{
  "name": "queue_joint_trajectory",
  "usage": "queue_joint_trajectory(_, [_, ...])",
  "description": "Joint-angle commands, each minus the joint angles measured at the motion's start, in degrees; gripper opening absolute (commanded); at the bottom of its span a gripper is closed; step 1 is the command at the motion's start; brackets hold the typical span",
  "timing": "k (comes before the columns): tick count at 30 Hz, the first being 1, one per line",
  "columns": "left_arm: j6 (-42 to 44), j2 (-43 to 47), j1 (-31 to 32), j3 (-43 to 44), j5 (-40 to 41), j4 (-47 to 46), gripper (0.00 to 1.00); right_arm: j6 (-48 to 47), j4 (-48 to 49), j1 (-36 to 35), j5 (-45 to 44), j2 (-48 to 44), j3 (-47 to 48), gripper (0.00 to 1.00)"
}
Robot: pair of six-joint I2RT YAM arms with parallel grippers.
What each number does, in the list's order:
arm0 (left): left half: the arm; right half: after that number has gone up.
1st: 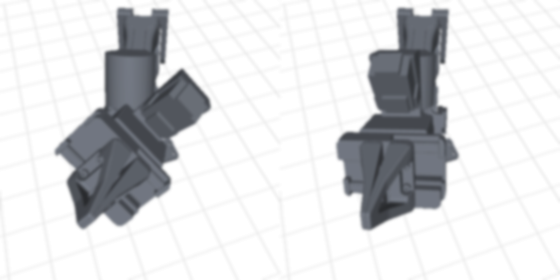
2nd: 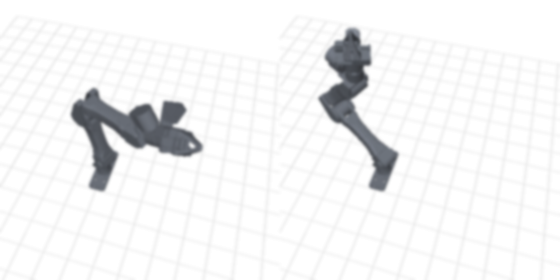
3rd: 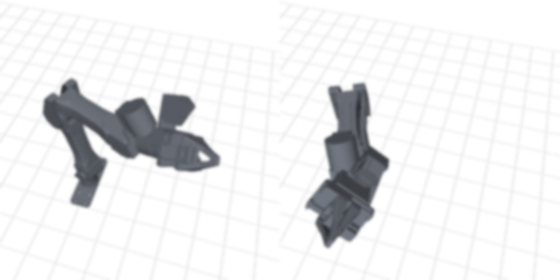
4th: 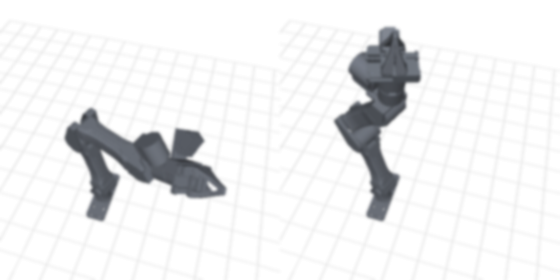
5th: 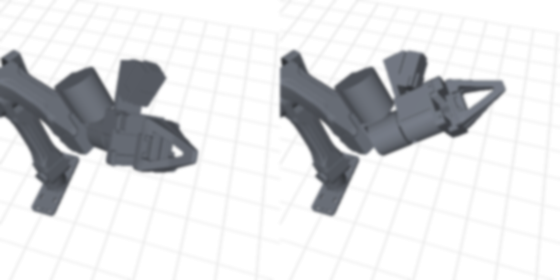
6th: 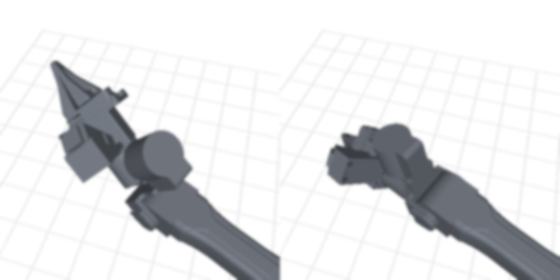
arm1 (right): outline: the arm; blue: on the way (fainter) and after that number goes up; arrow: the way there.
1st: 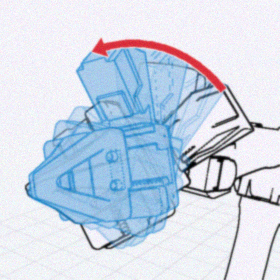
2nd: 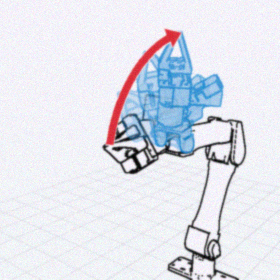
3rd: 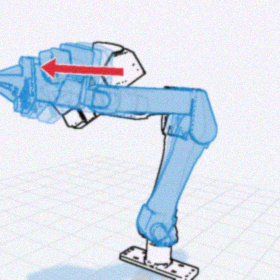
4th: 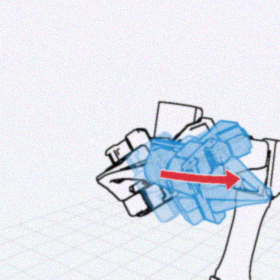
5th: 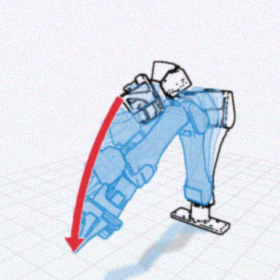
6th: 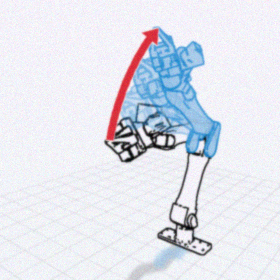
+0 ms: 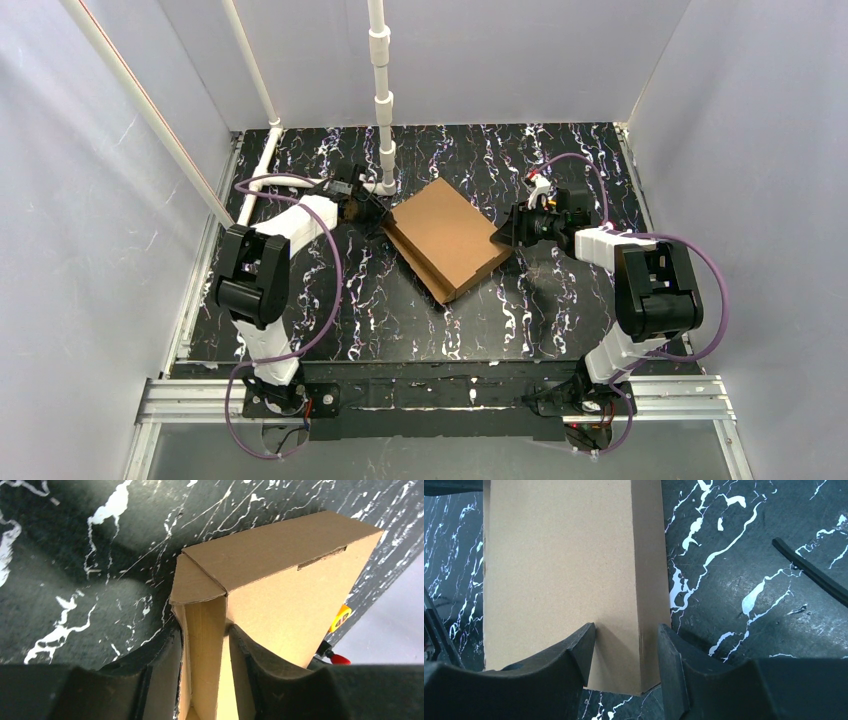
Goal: Fold the paper box
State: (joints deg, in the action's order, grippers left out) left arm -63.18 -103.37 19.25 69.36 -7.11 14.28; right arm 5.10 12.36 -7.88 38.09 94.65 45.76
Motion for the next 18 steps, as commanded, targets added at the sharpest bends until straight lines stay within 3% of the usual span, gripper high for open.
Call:
queue_joint_trajectory(1, [-0.5,0.4,1.1,4.0,6.0,14.1,0.35,-3.5,-4.9,-0.7,-4.2,2.6,-0.1,0.56])
queue_joint_trajectory(9, [3.8,0.9,1.4,5.6,3.2,13.1,0.31,-3.9,-5.3,-0.9,-4.2,2.8,0.2,0.55])
queue_joint_trajectory(18, [11.3,8.8,1.4,-1.6,3.3,9.4,0.78,-4.0,-5.4,-0.9,-4.1,2.9,0.3,0.55])
